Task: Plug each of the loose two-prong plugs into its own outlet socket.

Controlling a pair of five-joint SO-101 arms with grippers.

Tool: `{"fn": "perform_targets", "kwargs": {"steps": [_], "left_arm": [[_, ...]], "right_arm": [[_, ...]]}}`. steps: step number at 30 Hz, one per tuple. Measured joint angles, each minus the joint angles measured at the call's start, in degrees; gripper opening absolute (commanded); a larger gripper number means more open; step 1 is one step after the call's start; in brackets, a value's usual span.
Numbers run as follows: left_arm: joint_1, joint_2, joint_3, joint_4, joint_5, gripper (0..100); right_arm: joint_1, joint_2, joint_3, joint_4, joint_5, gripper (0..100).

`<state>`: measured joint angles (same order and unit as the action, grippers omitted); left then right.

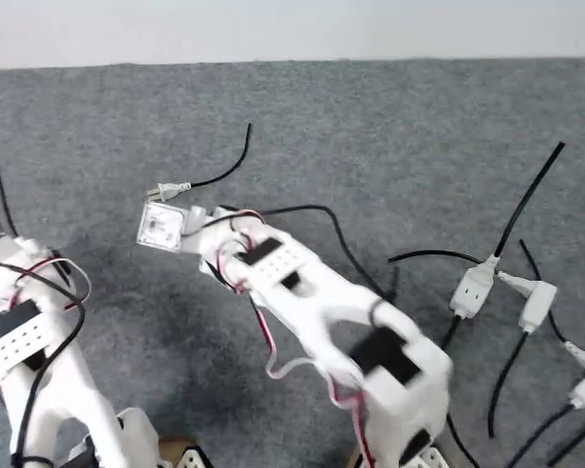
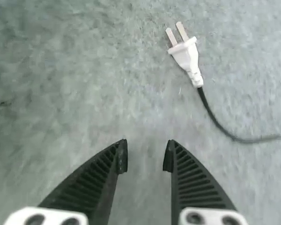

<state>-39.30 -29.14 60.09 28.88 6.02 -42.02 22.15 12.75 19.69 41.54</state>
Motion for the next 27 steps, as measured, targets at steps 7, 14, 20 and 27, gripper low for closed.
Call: {"fn": "perform_targets", "kwargs": {"steps": [7,14,20,27], "left_arm": [[0.0,0.0,1.2,-1.9,0.2,1],[0.1,0.0,1.2,-1.9,0.2,1],[0.1,0.0,2.0,-1.9,0.2,1],[0.8,0.0,2.1,-1.9,0.2,1]], "right_arm": [[-0.4,22.6,-30.9,3.9,-5.9,13.8],[-0.4,46.2,-65.9,15.3,-7.0,13.5],[0.0,63.7,-93.7,23.8,-5.5,2.5],[-1.8,67.4,-107.6,45.2,6.4,0.9]]}}
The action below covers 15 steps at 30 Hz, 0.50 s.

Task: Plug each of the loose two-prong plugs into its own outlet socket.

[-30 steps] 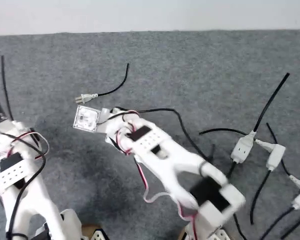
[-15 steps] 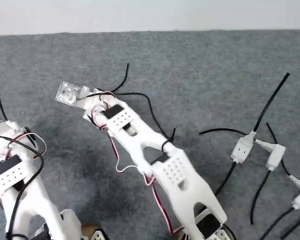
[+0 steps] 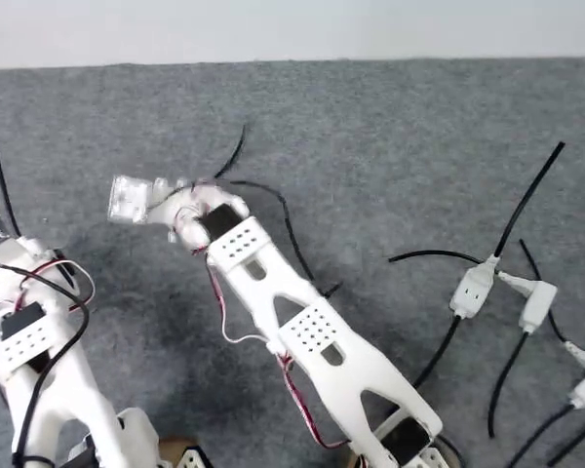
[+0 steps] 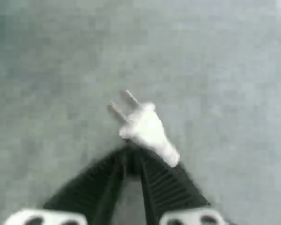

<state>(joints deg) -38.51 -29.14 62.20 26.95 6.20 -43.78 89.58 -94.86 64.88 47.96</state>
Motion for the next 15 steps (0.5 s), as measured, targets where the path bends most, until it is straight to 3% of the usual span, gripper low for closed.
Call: {"fn": "perform_targets", "kwargs": {"steps": [10,13,15], "left_arm": [[0.2,0.0,0.0,0.0,0.0,1],[0.2,0.0,0.0,0.0,0.0,1],[0.2,0.0,0.0,0.0,0.0,1]], "right_arm": [[-1.2,-7.0,-0.1,22.4,0.0,0.9],[-0.3,-9.4,0.0,23.4,-5.1,2.0],[0.4,-11.4,0.0,23.3,-9.3,7.7]]}}
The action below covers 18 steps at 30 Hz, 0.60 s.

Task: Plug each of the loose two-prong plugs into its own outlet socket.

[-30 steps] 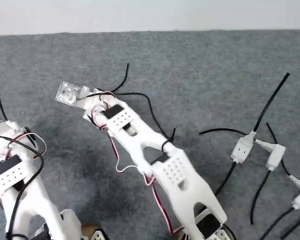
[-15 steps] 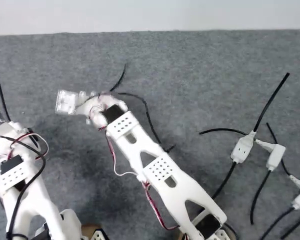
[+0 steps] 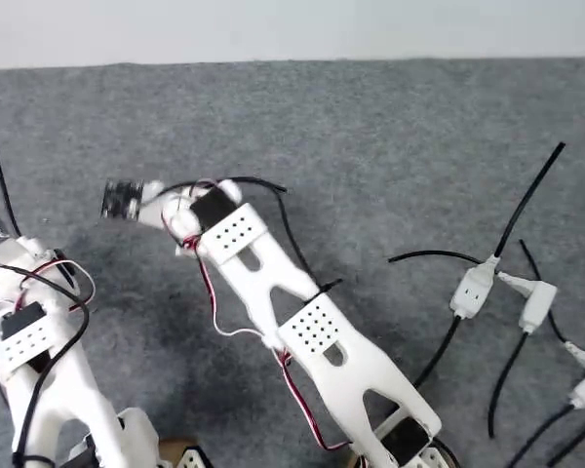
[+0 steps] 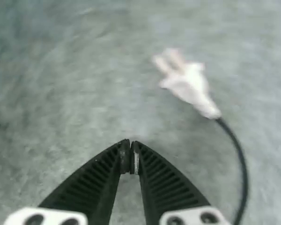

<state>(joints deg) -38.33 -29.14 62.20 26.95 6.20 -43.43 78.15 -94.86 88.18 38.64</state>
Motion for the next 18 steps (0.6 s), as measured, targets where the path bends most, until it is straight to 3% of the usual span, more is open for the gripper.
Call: {"fn": "perform_targets", "kwargs": {"steps": [5,8,18], "left_arm": [[0.0,0.0,0.0,0.0,0.0,1],[0.0,0.0,0.0,0.0,0.0,1],[0.0,0.0,0.0,0.0,0.0,1]], "right_arm": [[0.2,-1.3,0.3,-5.6,-4.0,31.1],[0.2,0.4,0.7,-10.5,-2.9,28.6],[-0.1,7.5,3.7,-16.5,11.0,26.6]]}}
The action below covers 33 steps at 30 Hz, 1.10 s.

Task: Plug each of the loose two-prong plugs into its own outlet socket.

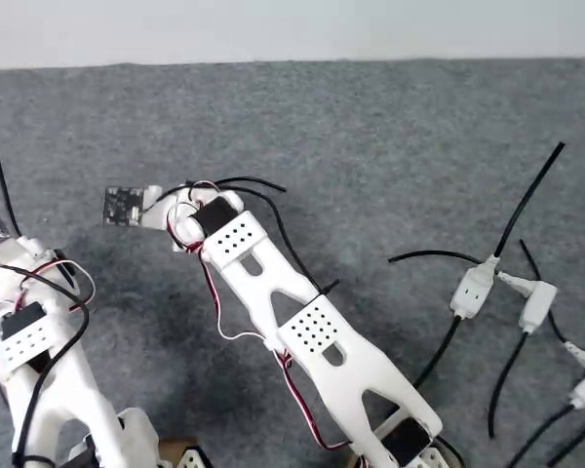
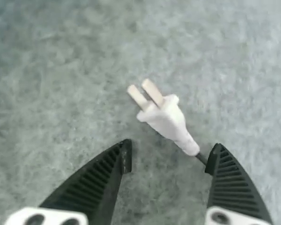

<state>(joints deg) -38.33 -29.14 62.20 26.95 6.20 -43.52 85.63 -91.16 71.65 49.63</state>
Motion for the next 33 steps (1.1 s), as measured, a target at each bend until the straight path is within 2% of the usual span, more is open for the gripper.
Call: {"fn": "perform_targets", "kwargs": {"steps": [3,8,14,24,26,30,33], "left_arm": [[0.0,0.0,0.1,0.0,0.0,1],[0.0,0.0,0.6,0.0,0.0,1],[0.0,0.0,0.6,0.0,-0.1,1],[0.0,0.0,0.6,0.0,-0.1,1],[0.0,0.0,0.6,0.0,-0.1,1],[0.0,0.0,0.6,0.0,-0.1,1],[0.0,0.0,0.6,0.0,-0.1,1]], "right_arm": [[-0.2,0.1,0.2,-0.4,3.3,21.8],[-0.2,0.0,0.5,-0.7,4.1,1.5],[0.1,-0.5,0.4,-0.8,4.7,0.9],[-0.2,0.1,-2.3,3.1,4.7,1.6],[-0.3,0.2,-3.1,3.7,3.1,8.0],[-1.0,0.2,-3.1,5.3,0.5,27.3],[-1.5,0.2,-3.1,5.8,0.4,26.5]]}}
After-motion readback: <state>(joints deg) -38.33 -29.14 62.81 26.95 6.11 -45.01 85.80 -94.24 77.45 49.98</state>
